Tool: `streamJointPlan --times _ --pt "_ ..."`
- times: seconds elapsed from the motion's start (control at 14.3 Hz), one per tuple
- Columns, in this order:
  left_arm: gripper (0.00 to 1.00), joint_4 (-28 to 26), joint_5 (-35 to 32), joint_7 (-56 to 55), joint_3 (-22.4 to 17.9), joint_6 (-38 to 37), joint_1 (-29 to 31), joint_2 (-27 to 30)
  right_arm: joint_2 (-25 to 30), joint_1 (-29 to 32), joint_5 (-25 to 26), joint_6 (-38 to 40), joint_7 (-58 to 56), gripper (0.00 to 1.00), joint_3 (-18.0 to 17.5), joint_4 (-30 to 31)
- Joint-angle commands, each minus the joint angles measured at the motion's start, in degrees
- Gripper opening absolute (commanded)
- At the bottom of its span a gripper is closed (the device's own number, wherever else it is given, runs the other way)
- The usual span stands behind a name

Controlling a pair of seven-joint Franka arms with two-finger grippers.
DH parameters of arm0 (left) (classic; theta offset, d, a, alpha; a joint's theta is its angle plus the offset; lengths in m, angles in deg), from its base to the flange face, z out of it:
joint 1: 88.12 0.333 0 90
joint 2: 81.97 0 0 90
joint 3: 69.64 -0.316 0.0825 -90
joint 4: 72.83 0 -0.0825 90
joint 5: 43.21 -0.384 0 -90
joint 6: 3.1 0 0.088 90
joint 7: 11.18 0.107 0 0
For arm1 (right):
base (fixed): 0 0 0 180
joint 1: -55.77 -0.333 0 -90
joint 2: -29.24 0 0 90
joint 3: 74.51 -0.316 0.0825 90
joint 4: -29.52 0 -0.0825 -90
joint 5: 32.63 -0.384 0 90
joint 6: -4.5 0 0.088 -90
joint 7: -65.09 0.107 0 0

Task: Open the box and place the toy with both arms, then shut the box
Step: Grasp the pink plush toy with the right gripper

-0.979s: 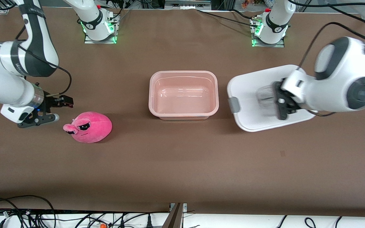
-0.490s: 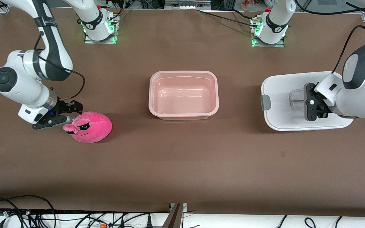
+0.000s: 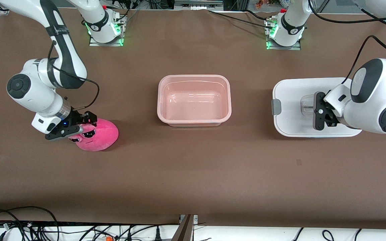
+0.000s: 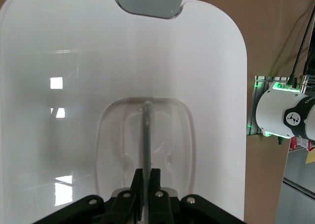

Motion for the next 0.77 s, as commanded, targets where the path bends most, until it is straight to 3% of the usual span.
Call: streamJointPlan --times 0.0,0.07,0.21,0.35,0.7 --pt "0.0 0.4 -0.48 1.61 0.01 -0.41 -0.29 0.38 -1.15 0.28 -1.39 -4.34 -3.53 1.0 -0.29 1.21" --pt "0.0 0.31 -0.48 1.61 0.01 -0.41 -0.29 0.38 -1.5 0.28 -1.39 -6.53 -3.98 0.98 -0.37 2.09" --pt "0.0 0.31 -0.48 1.61 0.1 -0.5 -0.38 0.38 -2.12 0.28 -1.39 -10.84 -6.95 0.44 -0.29 3.68" --pt "0.0 0.31 -0.48 1.61 0.1 -0.5 -0.38 0.38 -2.21 0.28 -1.39 -10.86 -7.67 0.03 -0.29 3.68" --pt "0.0 0.4 -0.48 1.53 0.1 -0.59 -0.47 0.38 -1.95 0.28 -1.39 -10.77 -7.23 0.0 -0.38 3.15"
